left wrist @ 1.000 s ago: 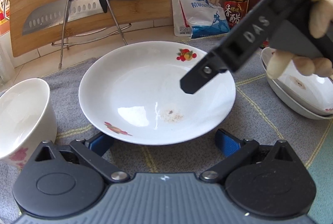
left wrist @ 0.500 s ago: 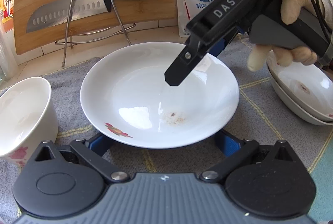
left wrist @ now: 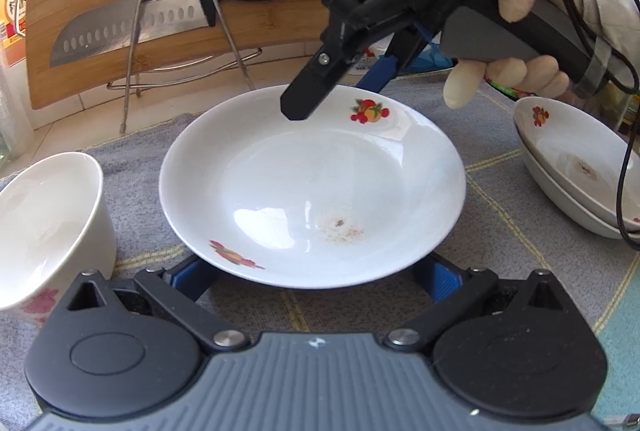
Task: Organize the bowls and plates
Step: 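Lift the flowered plate with the right tool and carry it toward the plate stack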
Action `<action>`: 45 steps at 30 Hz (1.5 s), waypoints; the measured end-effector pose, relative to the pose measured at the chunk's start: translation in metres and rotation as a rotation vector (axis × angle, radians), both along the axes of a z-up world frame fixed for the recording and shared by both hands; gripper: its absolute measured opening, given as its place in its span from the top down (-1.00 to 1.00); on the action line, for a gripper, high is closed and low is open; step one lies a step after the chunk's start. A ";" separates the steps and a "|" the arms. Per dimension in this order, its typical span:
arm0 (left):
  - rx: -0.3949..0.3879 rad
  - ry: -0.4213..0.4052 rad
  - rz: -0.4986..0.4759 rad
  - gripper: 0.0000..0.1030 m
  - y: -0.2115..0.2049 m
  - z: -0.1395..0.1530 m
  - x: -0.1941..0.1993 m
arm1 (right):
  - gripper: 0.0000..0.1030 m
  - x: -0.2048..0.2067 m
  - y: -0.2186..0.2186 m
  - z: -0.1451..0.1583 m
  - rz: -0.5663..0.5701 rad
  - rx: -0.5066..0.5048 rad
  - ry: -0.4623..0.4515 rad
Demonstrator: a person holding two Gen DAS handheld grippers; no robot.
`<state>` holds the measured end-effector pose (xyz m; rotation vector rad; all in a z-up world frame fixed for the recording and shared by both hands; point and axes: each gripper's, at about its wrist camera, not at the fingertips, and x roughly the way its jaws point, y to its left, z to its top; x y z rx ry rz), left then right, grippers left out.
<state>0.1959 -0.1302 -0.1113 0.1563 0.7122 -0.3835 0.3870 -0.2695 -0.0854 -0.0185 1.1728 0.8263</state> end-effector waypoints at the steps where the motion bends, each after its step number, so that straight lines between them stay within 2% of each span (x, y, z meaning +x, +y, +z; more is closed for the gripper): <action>1: 0.002 0.000 0.013 -0.99 0.001 0.001 0.001 | -1.00 0.002 0.001 0.000 0.009 0.000 0.001; 6: 0.038 -0.033 -0.012 -0.99 -0.002 0.001 -0.002 | -1.00 0.008 0.005 -0.002 0.052 0.003 0.020; 11: 0.032 -0.028 -0.020 -0.98 0.000 0.002 0.001 | -1.00 0.015 0.003 -0.002 0.068 0.057 0.072; 24: 0.037 -0.013 -0.026 -0.98 0.000 0.002 0.004 | -1.00 0.023 0.000 -0.004 0.079 0.075 0.153; 35: 0.049 -0.003 -0.055 -0.97 -0.001 0.008 0.001 | -1.00 0.010 0.001 -0.002 0.066 0.033 0.140; 45: 0.052 -0.022 -0.093 -0.97 -0.005 0.018 -0.012 | -1.00 -0.010 -0.012 0.014 0.031 0.052 0.123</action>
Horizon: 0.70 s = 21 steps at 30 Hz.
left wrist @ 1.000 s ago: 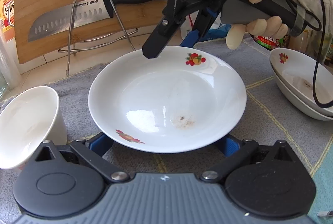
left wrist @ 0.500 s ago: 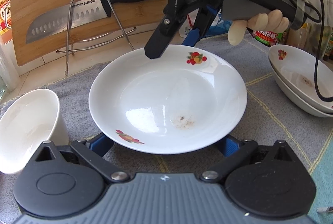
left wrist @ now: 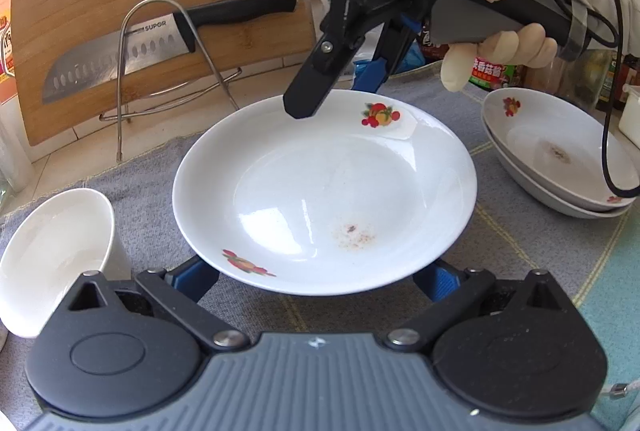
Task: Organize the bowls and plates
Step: 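Lift the flowered plate with the right tool and carry it toward the plate stack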
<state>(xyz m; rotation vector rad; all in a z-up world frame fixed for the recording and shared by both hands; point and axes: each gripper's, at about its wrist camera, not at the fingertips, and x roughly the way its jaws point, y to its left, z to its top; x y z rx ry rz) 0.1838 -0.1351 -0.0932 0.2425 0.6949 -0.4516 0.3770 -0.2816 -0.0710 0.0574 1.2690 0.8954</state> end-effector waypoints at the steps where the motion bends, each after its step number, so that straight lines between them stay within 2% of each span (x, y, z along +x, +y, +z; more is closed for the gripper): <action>1: 0.000 -0.001 -0.003 -0.97 -0.001 0.001 -0.002 | -1.00 -0.002 -0.001 0.002 -0.003 0.004 -0.005; 9: 0.010 -0.026 -0.041 -0.97 -0.005 0.016 -0.020 | -1.00 -0.027 -0.013 0.022 -0.038 0.024 -0.041; 21: -0.011 -0.007 -0.131 -0.97 -0.013 0.028 -0.043 | -1.00 -0.069 -0.042 0.039 -0.119 0.024 -0.074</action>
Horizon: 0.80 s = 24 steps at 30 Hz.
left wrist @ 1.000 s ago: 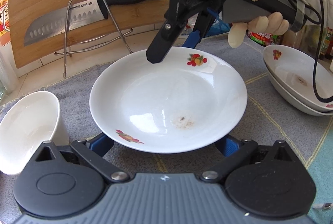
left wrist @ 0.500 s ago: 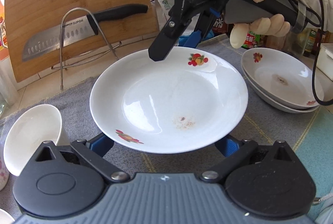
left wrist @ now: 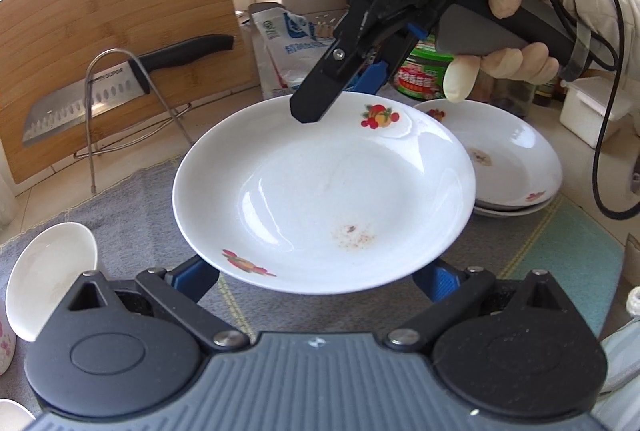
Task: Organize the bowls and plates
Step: 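Lift the flowered plate with the right tool and carry it toward the plate stack, then lower the plate onto the stack and open the right tool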
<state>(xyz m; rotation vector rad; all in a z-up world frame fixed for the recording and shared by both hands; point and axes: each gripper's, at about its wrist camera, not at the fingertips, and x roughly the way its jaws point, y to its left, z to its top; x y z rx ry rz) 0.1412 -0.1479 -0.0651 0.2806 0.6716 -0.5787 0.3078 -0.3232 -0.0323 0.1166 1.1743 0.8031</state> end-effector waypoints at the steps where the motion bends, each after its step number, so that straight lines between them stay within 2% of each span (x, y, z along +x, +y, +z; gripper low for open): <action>1: 0.000 0.001 -0.010 -0.97 -0.001 0.000 -0.001 | -1.00 -0.004 -0.004 0.001 -0.009 -0.002 -0.001; 24: 0.003 0.009 -0.322 -0.97 -0.068 0.003 -0.015 | -1.00 -0.087 -0.111 0.007 -0.324 -0.009 -0.022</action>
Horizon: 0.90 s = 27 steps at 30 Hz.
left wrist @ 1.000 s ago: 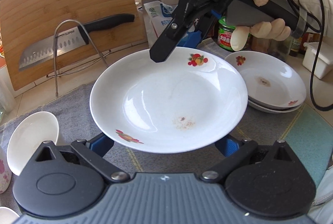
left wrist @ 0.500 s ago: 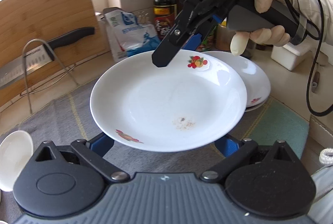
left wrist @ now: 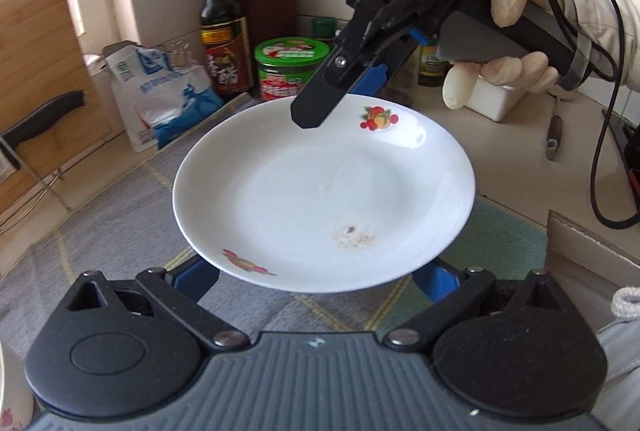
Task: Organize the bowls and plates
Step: 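Lower the plate onto the stack and open the right tool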
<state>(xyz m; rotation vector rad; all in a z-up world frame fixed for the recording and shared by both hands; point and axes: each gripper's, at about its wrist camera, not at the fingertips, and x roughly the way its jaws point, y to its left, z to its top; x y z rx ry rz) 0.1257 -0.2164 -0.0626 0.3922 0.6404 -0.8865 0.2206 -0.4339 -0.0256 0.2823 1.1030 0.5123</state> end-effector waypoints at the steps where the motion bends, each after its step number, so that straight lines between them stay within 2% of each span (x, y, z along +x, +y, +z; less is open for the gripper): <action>1: 0.000 0.001 -0.010 -0.97 -0.003 -0.001 0.001 | -1.00 -0.002 -0.004 -0.001 -0.010 -0.001 0.000; 10: 0.008 0.024 -0.061 -0.97 -0.024 -0.008 0.004 | -1.00 -0.015 -0.031 -0.012 -0.079 0.008 0.012; 27: 0.012 0.059 -0.091 -0.97 -0.040 -0.014 0.016 | -1.00 -0.024 -0.057 -0.026 -0.144 0.016 0.016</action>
